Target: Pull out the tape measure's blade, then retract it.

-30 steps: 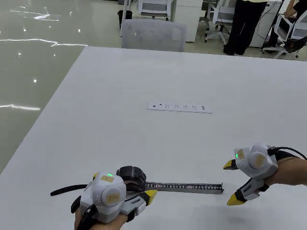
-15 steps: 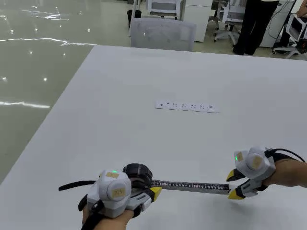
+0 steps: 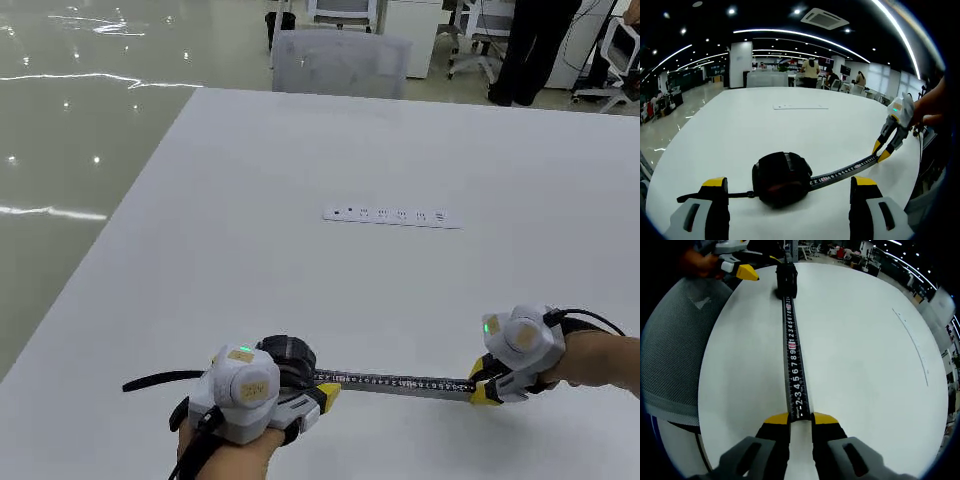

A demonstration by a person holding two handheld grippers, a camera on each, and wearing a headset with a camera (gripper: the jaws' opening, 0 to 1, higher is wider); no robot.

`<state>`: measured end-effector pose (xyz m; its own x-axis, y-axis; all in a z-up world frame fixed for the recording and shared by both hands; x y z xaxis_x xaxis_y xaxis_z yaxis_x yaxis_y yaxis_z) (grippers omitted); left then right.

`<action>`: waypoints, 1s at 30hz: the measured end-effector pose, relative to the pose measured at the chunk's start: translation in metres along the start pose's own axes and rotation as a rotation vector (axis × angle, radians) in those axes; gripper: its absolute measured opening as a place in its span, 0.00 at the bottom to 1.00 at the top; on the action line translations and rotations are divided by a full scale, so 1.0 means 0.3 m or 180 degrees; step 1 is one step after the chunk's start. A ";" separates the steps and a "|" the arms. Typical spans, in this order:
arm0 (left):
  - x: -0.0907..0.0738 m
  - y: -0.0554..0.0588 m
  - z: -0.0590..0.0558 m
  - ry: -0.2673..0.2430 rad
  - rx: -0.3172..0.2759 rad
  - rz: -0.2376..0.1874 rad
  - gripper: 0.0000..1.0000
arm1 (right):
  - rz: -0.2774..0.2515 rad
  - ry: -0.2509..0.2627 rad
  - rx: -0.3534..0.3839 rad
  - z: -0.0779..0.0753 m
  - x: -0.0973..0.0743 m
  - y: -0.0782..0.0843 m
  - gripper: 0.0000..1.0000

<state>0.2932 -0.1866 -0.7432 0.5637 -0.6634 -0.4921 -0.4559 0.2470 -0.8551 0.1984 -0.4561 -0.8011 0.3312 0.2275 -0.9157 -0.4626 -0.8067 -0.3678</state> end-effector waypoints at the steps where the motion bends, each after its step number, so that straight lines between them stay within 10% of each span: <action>1: 0.006 -0.003 0.000 -0.0016 -0.0003 -0.0013 0.98 | 0.0019 -0.0004 -0.0003 0.000 0.001 -0.003 0.15; 12: 0.069 0.030 0.039 -0.0222 -0.0291 0.0136 0.73 | 0.0230 0.0104 0.0163 0.002 0.005 0.001 0.14; 30: 0.125 0.036 0.058 -0.0238 -0.0377 0.0281 0.61 | 0.0320 0.0180 0.0322 0.001 0.008 0.002 0.14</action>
<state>0.3214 -0.1965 -0.7737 0.5655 -0.5873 -0.5791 -0.5815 0.2141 -0.7849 0.1987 -0.4559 -0.8035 0.3235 0.1151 -0.9392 -0.5754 -0.7640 -0.2918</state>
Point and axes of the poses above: the centre of the closed fingertips' face, and the gripper's own axes: x roughly forward along the fingers, z roughly to its left, y roughly out of its underside, the point moved 2 cm from there along -x, roughly backward along the fingers, and after that the axes turned 9 degrees about y, right-handed, at the moved point
